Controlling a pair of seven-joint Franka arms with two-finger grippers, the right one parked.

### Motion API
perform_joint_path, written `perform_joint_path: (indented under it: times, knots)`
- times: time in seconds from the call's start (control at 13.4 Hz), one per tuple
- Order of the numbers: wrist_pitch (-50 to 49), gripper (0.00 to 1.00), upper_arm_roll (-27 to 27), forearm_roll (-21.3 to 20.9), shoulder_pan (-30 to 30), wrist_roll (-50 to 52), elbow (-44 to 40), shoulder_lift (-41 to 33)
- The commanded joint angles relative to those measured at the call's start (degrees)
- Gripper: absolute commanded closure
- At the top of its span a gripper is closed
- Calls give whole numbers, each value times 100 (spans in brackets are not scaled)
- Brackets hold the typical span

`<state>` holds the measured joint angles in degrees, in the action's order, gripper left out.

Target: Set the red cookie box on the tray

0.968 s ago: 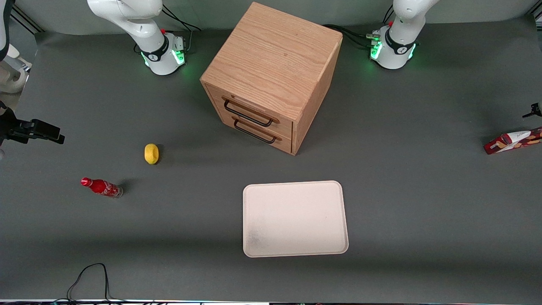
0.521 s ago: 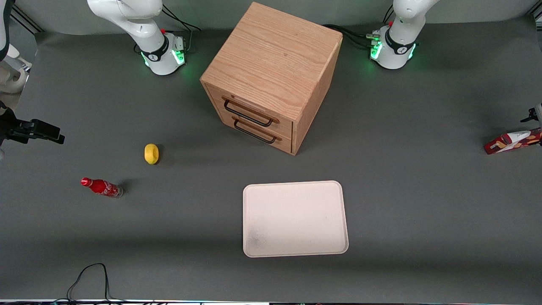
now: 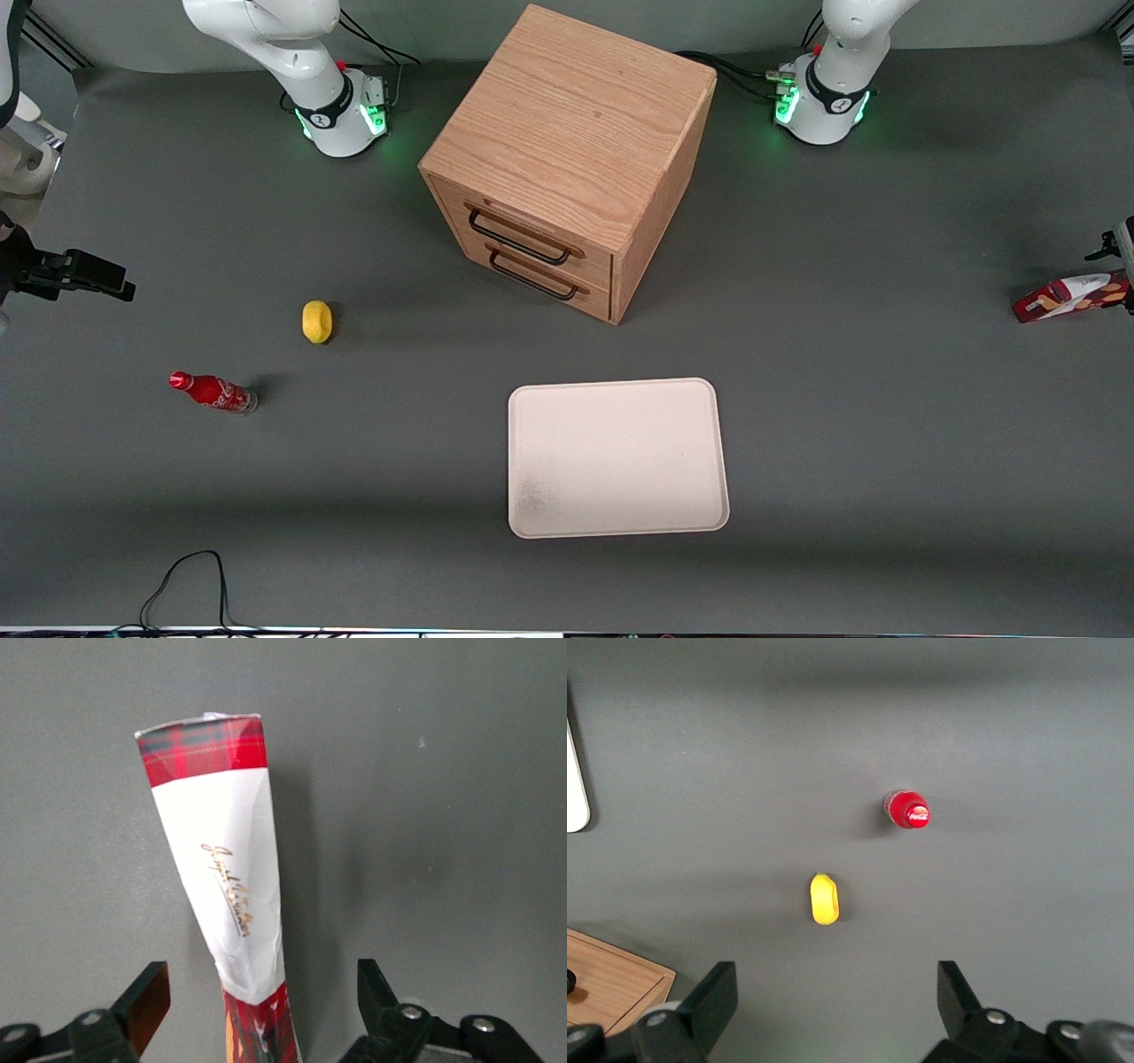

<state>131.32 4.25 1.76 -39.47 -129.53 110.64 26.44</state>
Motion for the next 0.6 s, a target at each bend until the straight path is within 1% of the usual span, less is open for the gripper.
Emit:
perform_joint_path:
  times: [0.0,0.07,0.37,0.52]
  knots:
    - [52,100,-3,454,-113,-414,-16,2]
    - [43,100,-3,553,-149,-433,-16,2]
    - [-71,100,-3,589,-167,-424,-112,-7]
    - [-307,100,-3,607,-158,-407,-269,-7]
